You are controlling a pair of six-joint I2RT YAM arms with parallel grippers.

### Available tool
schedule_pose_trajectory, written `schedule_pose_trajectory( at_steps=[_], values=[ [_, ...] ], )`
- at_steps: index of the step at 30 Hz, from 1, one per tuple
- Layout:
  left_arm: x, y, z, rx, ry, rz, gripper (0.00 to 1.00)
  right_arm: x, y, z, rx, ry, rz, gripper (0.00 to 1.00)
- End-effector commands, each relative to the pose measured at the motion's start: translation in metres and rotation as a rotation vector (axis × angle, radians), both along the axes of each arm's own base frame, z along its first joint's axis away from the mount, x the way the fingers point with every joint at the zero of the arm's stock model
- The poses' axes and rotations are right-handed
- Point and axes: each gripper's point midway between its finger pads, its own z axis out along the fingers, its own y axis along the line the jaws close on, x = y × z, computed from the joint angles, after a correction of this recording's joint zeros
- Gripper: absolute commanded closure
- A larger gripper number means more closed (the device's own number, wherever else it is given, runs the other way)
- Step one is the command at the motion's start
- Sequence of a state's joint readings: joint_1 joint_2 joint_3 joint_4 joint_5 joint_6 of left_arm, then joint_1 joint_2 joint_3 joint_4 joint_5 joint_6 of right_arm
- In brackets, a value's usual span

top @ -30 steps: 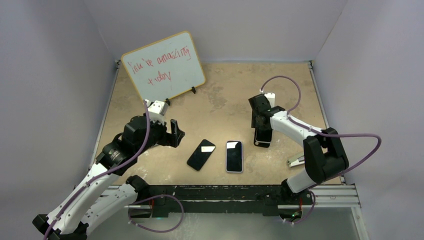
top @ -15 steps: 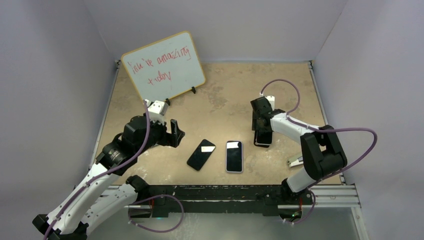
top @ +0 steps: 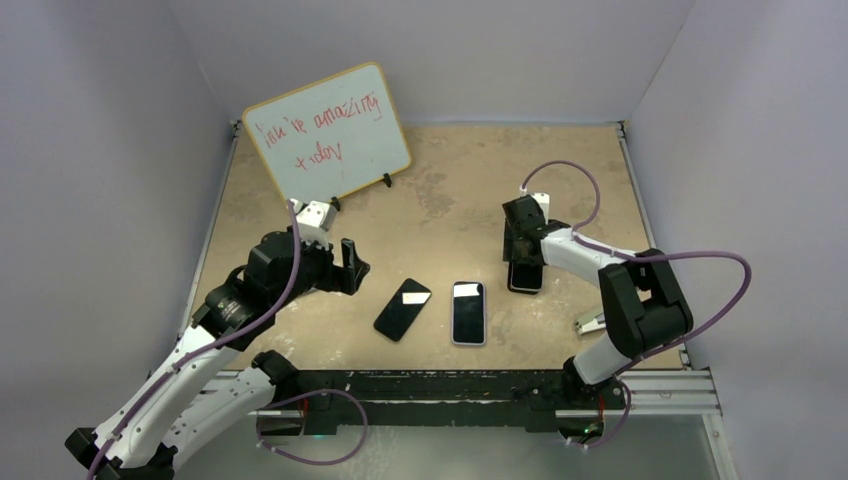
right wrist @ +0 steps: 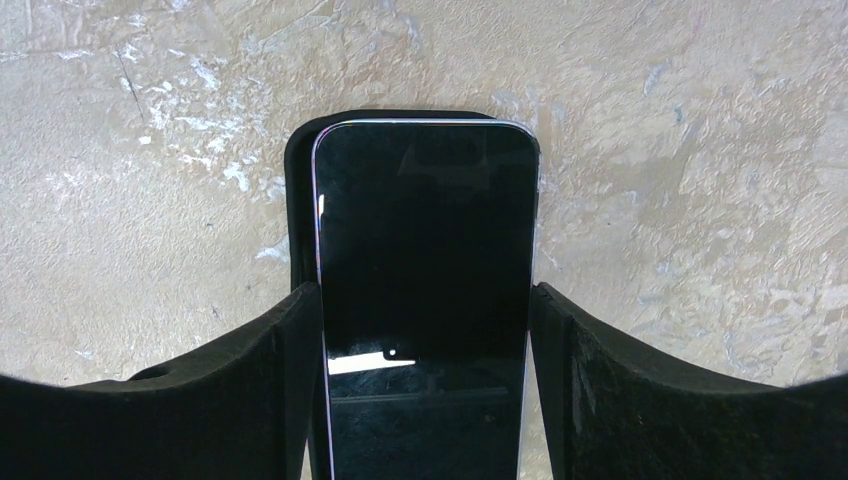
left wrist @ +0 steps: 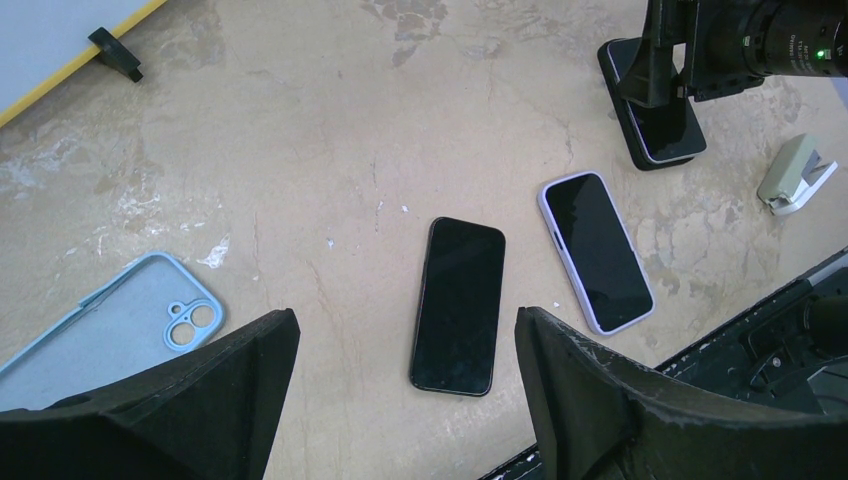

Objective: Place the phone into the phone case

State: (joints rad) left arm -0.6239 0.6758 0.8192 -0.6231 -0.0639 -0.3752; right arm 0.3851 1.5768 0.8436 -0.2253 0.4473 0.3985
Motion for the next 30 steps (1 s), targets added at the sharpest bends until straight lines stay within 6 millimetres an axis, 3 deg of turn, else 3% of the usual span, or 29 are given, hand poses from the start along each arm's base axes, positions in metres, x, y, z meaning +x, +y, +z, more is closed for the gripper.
schedule_pose_trajectory(
  at_steps=[1, 12, 17, 22, 25, 30],
  values=[
    [0.003, 0.0, 0.004, -0.013, -0.013, 0.013, 0.18, 0.018, 0.021, 0.008, 0.101, -0.083, 0.031, 0.61],
    [0.005, -0.001, 0.0, -0.002, 0.001, 0.018, 0.18, 0.026, 0.078, 0.017, 0.251, -0.144, 0.149, 0.61],
    [0.005, 0.0, 0.001, -0.003, -0.002, 0.022, 0.18, 0.034, 0.111, 0.023, 0.27, -0.17, 0.211, 0.61],
    [0.005, 0.0, 0.001, -0.004, -0.003, 0.022, 0.18, 0.029, 0.153, 0.014, 0.297, -0.143, 0.257, 0.61],
    [0.005, -0.001, 0.0, -0.004, 0.002, 0.014, 0.18, 0.024, 0.175, 0.011, 0.311, -0.107, 0.276, 0.55],
    [0.006, -0.004, -0.003, -0.001, 0.015, 0.006, 0.18, 0.024, 0.189, 0.017, 0.322, -0.078, 0.281, 0.34]
  ],
)
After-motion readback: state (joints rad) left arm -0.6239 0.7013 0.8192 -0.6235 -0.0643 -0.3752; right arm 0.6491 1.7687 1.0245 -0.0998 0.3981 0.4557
